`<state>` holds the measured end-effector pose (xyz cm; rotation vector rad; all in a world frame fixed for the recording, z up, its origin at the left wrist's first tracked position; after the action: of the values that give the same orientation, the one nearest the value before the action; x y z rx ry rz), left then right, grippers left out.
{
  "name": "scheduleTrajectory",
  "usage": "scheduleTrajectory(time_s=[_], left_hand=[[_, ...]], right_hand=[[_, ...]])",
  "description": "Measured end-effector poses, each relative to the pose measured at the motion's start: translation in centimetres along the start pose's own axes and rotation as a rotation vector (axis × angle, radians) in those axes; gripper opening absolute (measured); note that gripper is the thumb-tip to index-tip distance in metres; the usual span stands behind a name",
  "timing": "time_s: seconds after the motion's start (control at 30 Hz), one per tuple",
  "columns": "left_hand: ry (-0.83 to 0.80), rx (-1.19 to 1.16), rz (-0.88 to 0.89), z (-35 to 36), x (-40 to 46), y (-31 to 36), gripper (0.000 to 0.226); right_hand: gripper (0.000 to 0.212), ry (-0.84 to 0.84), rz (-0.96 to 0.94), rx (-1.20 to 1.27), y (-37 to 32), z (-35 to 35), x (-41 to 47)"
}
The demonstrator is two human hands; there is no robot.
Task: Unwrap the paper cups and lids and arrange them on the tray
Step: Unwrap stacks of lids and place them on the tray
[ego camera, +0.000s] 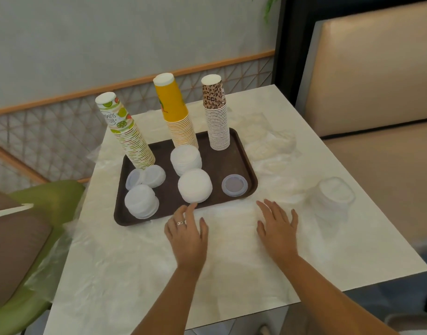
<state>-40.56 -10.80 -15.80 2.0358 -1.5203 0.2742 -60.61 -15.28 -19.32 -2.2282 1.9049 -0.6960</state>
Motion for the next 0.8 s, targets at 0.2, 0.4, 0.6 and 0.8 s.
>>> scheduleTrajectory(time_s=[0.2,0.4,0.6,0.8], left_hand=[[-0.19,-0.512,0.186,1.4,2.7,11.0,0.031],[-0.682,-0.71,0.259,5.2,3.4,20.2,0.038],[-1.079,-0.789,-0.093,7.9,2.3,24.6,0.047],[-1.168,-0.846,-0.217,8.1,1.9,26.0,0.044]], right_hand=[[0.039,0.374,0.056,0.18,3.0,-6.1,2.3],[0.065,0.258,0.32,0.146,9.6,-8.5,4.2],[0.087,0.017,0.369,0.364,12.8,-7.5,4.0],[0.084,0.136,0.443,0.499,13.1,-8.8,3.9]])
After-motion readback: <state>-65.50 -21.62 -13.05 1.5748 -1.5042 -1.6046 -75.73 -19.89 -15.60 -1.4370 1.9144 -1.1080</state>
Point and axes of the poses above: each hand's wrist, its own x-axis towards the middle knuckle, its own z-axis out of the palm, y = z × x, the point moved 2 cm from there along x, towards the middle knuckle, and after that the axes turned 4 degrees about x, right-handed, at the moved point
